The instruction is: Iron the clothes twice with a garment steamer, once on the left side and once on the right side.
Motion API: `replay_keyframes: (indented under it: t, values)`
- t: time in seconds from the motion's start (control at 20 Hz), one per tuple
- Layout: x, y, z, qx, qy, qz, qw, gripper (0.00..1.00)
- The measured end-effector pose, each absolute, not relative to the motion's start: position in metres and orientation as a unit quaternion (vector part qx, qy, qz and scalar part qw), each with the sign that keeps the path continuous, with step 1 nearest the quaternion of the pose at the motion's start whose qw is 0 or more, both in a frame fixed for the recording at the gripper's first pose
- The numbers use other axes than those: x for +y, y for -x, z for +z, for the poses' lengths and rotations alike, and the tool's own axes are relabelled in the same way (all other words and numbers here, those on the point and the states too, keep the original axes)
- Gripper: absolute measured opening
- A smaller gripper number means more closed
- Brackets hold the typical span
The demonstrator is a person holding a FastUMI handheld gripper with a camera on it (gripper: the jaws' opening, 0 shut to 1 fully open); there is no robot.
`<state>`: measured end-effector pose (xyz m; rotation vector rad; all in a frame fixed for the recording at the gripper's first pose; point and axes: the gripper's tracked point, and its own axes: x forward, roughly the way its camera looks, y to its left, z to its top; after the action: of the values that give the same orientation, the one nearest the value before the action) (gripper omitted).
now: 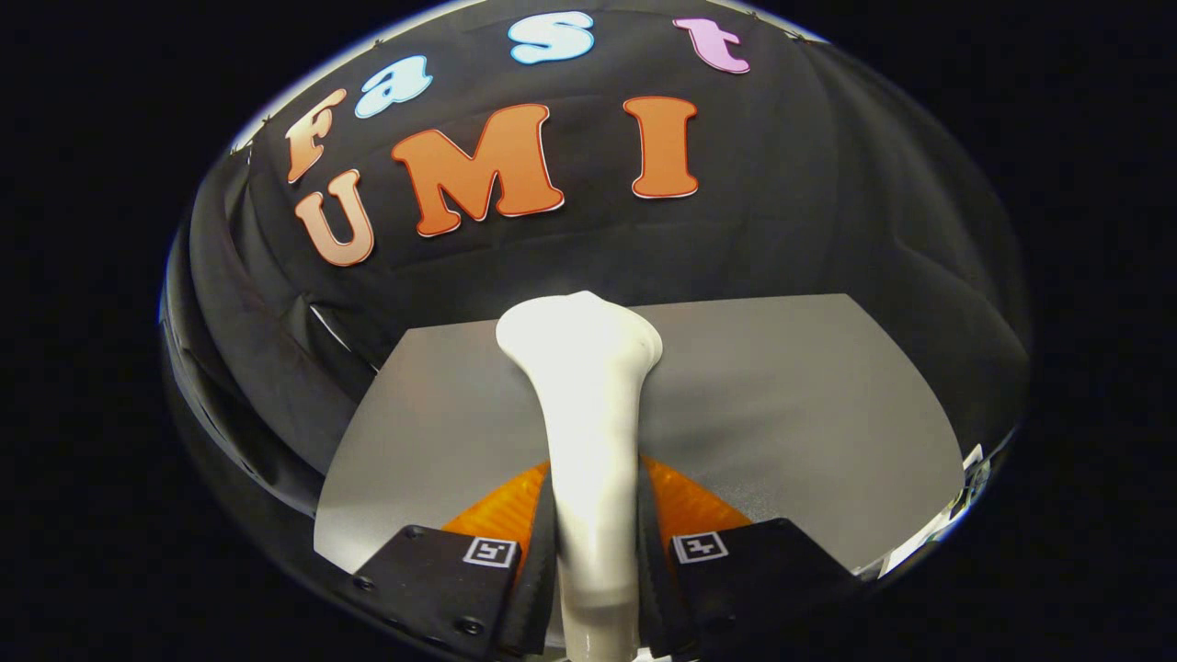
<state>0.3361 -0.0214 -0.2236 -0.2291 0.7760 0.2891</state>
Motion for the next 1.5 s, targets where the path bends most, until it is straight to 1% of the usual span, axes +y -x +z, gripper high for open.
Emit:
replay_keyframes:
  t: [0.45,0.85,1.2,1.5]
  values:
    - [-0.02,-0.318,-0.183,0.337,0.098,0.14,0.926,0.47]
    - [0.002,-0.279,-0.151,0.304,0.093,0.143,0.937,0.47]
    - [0.031,-0.231,-0.128,0.272,0.076,0.107,0.953,0.47]
    - [0.081,-0.181,-0.101,0.225,0.071,0.086,0.968,0.47]
